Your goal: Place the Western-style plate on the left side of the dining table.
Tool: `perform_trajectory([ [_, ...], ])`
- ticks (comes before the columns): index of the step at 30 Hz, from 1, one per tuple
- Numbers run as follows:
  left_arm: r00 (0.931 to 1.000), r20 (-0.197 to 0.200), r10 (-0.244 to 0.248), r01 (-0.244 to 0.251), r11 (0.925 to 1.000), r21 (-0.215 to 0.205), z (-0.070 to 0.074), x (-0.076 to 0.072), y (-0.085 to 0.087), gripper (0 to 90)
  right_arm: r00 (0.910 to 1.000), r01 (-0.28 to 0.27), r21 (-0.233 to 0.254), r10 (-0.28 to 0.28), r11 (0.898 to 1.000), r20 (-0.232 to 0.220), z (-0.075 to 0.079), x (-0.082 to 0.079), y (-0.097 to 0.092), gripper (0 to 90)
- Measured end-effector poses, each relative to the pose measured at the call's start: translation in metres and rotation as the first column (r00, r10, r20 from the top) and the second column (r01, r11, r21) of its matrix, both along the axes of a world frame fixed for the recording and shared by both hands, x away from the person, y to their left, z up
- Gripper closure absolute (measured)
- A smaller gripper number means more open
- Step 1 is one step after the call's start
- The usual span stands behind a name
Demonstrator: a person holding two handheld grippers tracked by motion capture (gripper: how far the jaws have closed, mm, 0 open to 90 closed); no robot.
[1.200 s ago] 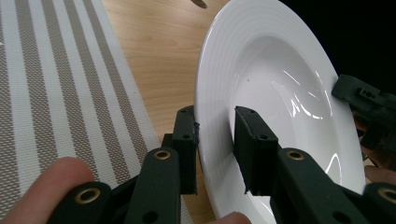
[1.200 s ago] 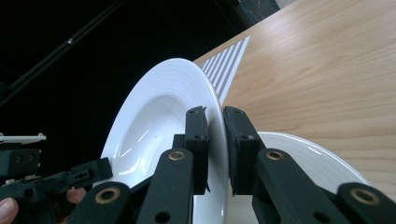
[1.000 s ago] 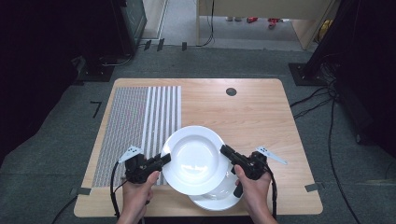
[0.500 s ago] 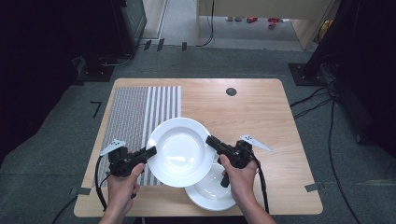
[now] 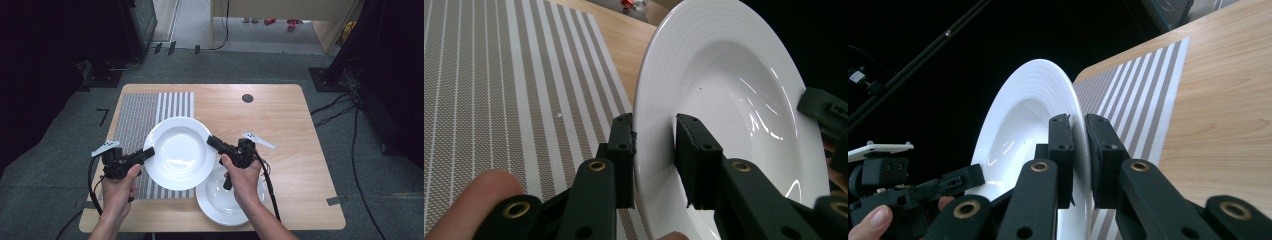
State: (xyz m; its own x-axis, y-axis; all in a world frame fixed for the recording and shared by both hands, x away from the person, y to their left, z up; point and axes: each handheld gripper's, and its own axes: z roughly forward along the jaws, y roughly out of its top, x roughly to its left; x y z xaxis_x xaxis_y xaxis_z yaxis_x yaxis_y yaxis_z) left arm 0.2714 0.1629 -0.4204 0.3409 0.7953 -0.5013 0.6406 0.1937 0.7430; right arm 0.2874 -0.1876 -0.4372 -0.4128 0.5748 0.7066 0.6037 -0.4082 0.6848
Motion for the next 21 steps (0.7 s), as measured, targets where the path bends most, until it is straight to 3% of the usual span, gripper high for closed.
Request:
perform_trajectory([
  [12, 0.999, -0.006, 0.045, -0.045, 0.999, -0.009, 0.001, 0.019, 0.021, 71.2, 0.9992, -0.028, 0.003, 0.028, 1.0, -0.027, 0.001, 0.026, 0.023, 83.6],
  [21, 0.9964, -0.03, 0.079, -0.079, 0.9968, -0.001, -0.006, 0.034, 0.038, 70.8, 0.9973, -0.047, -0.009, 0.046, 0.999, -0.057, -0.003, 0.047, 0.041, 83.5],
])
